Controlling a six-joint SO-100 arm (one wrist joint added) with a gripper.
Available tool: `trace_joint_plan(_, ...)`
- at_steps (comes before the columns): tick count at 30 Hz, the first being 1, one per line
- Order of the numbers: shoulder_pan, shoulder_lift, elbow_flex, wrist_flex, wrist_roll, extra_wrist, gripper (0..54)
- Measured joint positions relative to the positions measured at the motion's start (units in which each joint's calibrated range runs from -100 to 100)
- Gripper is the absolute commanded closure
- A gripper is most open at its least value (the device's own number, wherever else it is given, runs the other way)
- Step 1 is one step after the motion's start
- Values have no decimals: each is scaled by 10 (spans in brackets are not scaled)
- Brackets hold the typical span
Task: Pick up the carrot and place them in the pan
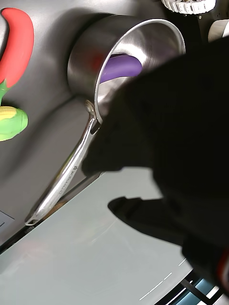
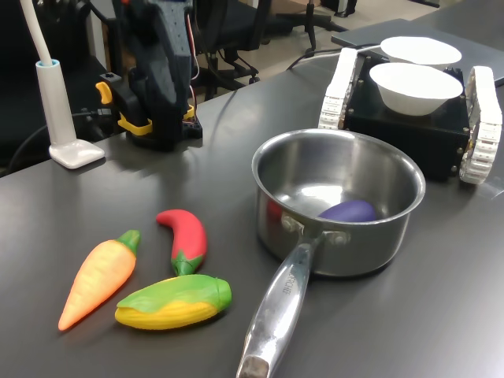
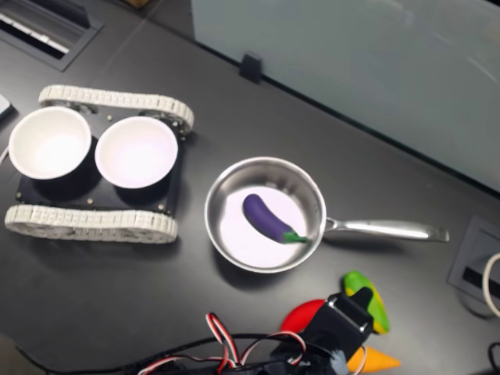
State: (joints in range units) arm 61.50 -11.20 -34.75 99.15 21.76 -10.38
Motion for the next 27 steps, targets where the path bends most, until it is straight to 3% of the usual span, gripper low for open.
trace_joint_plan(5, 20, 22, 0, 0, 18, 0, 322)
trace_joint_plan(10, 43, 46, -1, 0, 38, 0, 253)
trace_joint_plan(17, 66, 66, -1, 0, 103, 0, 246)
trace_joint_plan(27, 95, 110, -1, 0, 149, 11, 244)
